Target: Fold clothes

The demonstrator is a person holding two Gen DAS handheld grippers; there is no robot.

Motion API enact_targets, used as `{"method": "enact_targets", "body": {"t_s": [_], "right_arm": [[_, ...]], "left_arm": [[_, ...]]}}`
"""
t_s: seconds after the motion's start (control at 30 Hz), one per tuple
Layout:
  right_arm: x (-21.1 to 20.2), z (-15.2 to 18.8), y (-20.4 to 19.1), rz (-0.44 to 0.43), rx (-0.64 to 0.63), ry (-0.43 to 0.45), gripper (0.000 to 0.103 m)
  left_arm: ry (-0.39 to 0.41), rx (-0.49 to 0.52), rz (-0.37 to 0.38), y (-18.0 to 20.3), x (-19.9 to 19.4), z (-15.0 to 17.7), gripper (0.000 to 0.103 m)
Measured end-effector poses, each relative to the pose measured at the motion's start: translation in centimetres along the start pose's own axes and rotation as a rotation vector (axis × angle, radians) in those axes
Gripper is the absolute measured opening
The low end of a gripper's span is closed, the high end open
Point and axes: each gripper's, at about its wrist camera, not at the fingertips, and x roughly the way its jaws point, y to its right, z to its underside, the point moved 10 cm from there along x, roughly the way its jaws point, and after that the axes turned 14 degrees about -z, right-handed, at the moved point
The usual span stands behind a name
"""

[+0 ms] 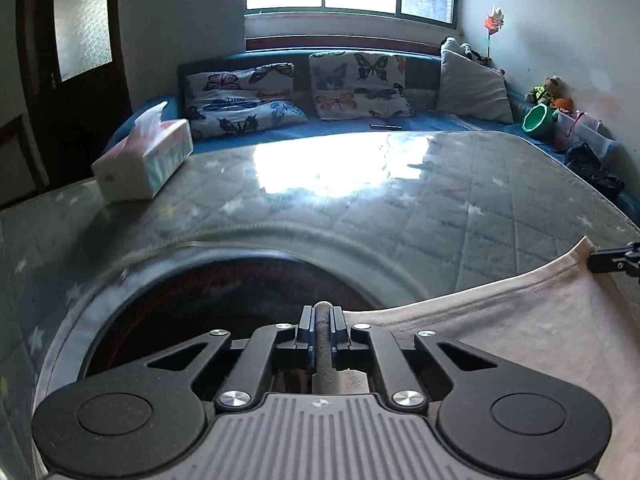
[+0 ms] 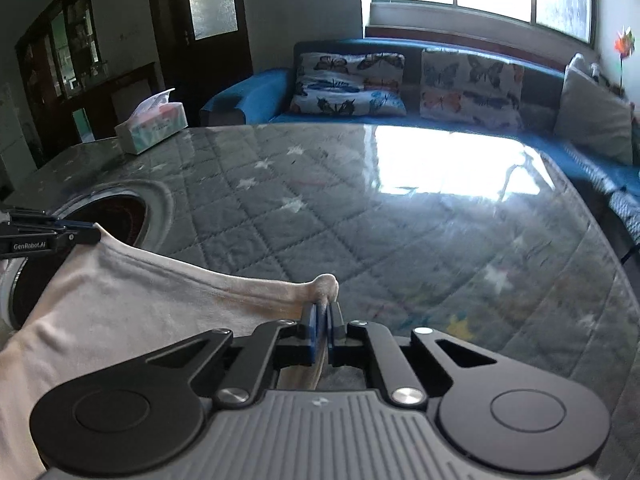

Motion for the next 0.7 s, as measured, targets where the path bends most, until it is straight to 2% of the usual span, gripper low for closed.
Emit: {"method": "enact_targets", "body": {"t_s": [0.2,0.3,0.4,0.5,0.57,0.6,0.7], "right_arm": [[1.5,-1.4,2.0,0.042,-0.004,0.000,0.004],[2.5,-1.2,2.5,0.052,-0.007,-0.021,0.009],[2.1,-1.3,2.5,0.062,-0.016,-0.013,0.015],[0.9,-1.4,1.6,0.051,-0.033,0.004,0.018],[0.0,-1.2,0.2,0.024,-0.063,0.005,0.032],[-0.6,-0.9,-0.8,0.001,-0.082,0.000,0.035],[-1.4,0.9,-3.9,-0.071,-0.134,-0.036,0.037]], "left_arm": [[0.006,0.017,-0.005,0.9,2.6,-1.6,0.008],[0.003,0.021,-0.010,1.1,3.8,-2.0,0.013],[0.005,0.002,-0.010,0.6,3.4,-2.1,0.016],[0.017,-0.030,-0.015,-0.3,2.1,-2.1,0.028],[0.036,-0.060,-0.009,-1.0,0.2,-1.7,0.032],[0.042,-0.075,-0.011,-1.4,-0.8,-1.4,0.035],[0.050,-0.127,-0.013,-2.7,-3.8,0.5,0.040]]}}
